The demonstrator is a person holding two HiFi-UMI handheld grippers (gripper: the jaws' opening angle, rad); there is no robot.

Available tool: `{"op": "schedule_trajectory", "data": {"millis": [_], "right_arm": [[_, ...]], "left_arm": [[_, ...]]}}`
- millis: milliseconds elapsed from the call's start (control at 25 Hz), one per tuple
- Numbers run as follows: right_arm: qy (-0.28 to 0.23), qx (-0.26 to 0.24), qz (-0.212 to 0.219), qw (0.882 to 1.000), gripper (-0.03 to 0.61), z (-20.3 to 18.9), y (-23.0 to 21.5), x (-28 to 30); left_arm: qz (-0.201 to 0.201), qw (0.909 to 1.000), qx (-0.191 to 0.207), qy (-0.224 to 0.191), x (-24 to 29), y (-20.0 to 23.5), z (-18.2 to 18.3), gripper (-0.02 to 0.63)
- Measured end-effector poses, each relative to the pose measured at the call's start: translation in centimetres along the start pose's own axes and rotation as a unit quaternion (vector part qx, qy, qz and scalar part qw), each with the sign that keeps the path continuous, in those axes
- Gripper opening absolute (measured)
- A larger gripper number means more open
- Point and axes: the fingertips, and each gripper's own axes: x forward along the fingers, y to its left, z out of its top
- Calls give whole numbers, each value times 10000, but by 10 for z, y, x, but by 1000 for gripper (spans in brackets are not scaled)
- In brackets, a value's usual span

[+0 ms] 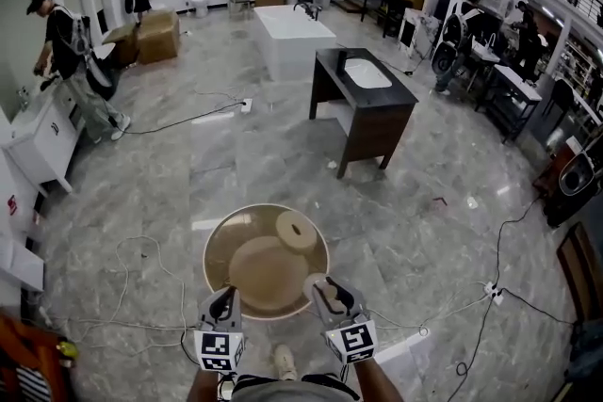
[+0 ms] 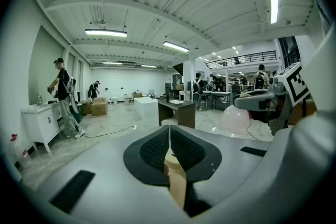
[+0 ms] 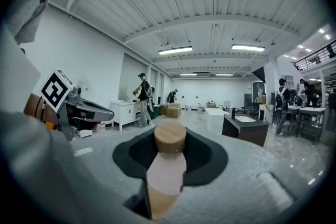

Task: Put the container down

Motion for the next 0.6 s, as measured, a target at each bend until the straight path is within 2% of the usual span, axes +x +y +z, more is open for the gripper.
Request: {"op": "schedule_trajectory", "data": {"millis": [280, 600], "right_arm": [[6, -61, 348, 9994, 124, 0, 11, 55], [126, -90, 997, 9949, 124, -13, 29, 126]], "left_arm": [[257, 9996, 76, 46, 23, 35, -10, 26], [680, 9970, -73, 370, 40, 66, -34, 26]]}}
